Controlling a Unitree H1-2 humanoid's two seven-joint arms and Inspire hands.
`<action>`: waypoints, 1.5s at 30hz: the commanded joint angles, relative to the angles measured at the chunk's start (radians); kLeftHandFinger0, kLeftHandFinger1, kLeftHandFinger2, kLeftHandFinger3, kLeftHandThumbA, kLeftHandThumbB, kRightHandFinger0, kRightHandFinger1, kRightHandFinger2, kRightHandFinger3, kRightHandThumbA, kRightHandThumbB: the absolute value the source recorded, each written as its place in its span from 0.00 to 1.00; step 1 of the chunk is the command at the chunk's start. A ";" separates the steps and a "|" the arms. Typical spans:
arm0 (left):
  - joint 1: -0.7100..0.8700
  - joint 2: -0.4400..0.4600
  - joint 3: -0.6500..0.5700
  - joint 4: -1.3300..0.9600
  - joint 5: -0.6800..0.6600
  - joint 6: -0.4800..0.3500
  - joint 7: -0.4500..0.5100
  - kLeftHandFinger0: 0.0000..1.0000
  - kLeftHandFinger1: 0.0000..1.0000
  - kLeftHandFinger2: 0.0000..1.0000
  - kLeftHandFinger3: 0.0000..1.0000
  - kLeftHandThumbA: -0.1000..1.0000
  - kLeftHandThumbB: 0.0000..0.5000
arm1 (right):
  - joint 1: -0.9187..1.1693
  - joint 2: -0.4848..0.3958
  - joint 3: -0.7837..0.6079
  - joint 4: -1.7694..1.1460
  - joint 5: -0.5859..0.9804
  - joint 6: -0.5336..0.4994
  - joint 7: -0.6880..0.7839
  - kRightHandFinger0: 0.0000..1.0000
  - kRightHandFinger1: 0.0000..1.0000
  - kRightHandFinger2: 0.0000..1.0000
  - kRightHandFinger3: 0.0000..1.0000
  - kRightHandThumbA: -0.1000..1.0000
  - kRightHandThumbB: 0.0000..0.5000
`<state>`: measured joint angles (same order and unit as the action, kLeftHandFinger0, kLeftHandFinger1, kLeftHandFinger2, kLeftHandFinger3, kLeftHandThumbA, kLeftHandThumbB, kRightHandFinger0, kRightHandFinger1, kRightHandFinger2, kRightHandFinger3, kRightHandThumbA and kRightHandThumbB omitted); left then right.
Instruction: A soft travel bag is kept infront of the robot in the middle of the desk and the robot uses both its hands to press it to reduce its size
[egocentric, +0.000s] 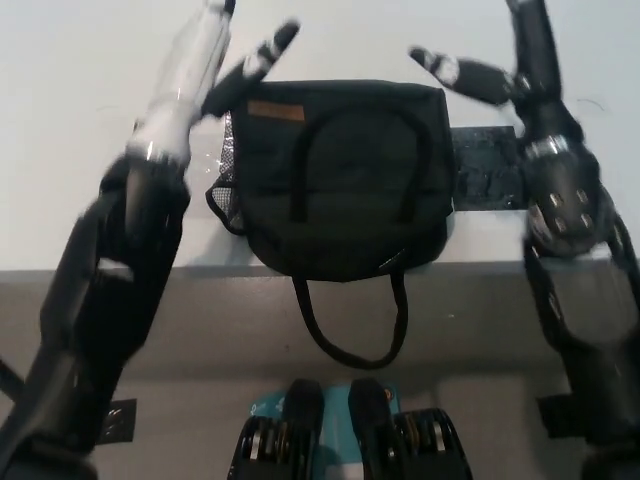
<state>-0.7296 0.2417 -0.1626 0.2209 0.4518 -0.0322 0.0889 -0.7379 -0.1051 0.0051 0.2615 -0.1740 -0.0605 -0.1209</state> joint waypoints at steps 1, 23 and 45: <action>0.262 0.113 0.123 -0.779 -0.251 0.132 -0.140 1.00 1.00 1.00 1.00 1.00 0.60 | 0.243 -0.107 -0.074 -0.887 0.153 0.149 0.092 1.00 1.00 1.00 1.00 1.00 0.50; 1.109 0.006 0.011 -0.830 -0.470 -0.267 -0.036 1.00 1.00 1.00 1.00 1.00 0.60 | 1.113 -0.034 0.171 -0.833 0.239 -0.268 0.093 1.00 1.00 1.00 1.00 1.00 0.50; 0.934 -0.048 -0.004 -0.331 -0.557 -0.239 -0.214 1.00 1.00 1.00 1.00 1.00 0.50 | 0.931 0.000 0.086 -0.324 0.284 -0.298 0.144 1.00 1.00 1.00 1.00 1.00 0.42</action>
<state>0.2025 0.1989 -0.1661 -0.0898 -0.0461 -0.2502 -0.0737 0.1917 -0.1106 0.1050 -0.0609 0.0653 -0.3058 -0.0124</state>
